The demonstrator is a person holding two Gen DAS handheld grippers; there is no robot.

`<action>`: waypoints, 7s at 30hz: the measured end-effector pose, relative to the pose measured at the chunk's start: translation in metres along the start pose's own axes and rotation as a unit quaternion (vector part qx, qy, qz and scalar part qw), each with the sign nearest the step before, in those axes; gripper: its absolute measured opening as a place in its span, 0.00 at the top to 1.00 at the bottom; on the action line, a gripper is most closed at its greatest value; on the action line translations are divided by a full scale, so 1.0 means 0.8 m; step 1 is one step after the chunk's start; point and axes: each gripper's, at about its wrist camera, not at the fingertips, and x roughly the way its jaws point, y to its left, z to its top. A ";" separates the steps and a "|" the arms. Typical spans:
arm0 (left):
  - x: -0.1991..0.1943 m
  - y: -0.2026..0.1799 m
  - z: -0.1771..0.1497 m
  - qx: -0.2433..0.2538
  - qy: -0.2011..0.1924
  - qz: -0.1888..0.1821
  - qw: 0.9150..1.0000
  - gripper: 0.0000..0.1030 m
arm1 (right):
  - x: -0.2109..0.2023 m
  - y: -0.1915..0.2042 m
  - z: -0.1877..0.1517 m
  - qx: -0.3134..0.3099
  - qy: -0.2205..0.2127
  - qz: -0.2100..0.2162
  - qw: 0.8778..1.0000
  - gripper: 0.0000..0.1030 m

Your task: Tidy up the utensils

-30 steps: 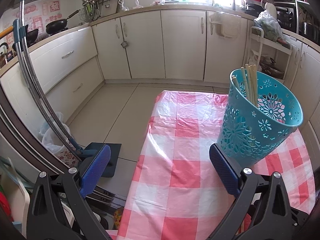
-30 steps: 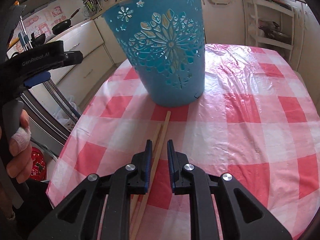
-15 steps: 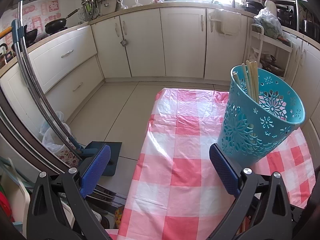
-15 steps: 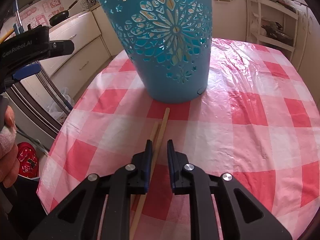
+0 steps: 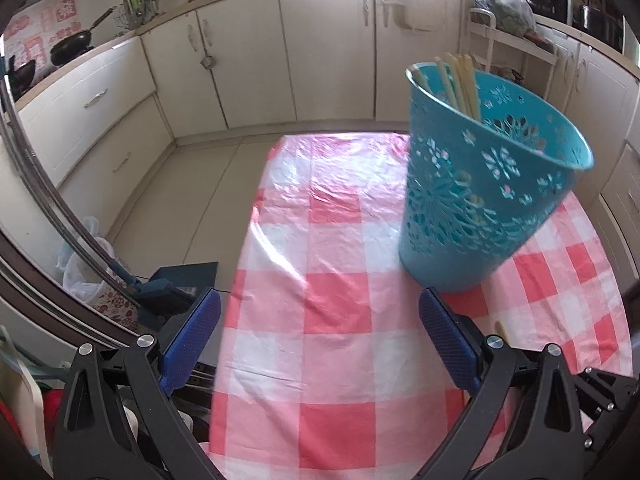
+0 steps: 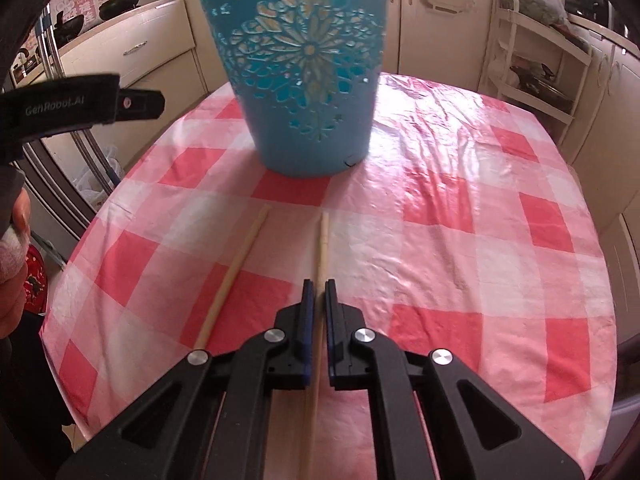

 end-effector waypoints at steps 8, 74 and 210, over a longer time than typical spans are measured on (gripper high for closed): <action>0.018 -0.062 -0.045 0.056 0.072 -0.082 0.992 0.11 | -0.033 -0.048 -0.035 0.036 0.004 -0.008 0.999 0.94; -0.222 -0.036 0.120 -0.062 -0.227 -0.151 0.960 0.95 | -0.030 -0.059 -0.038 0.066 -0.022 0.046 0.997 0.75; -0.075 0.046 0.037 -0.116 -0.143 0.010 0.983 0.08 | -0.074 -0.017 0.162 0.026 -0.247 0.054 0.967 0.75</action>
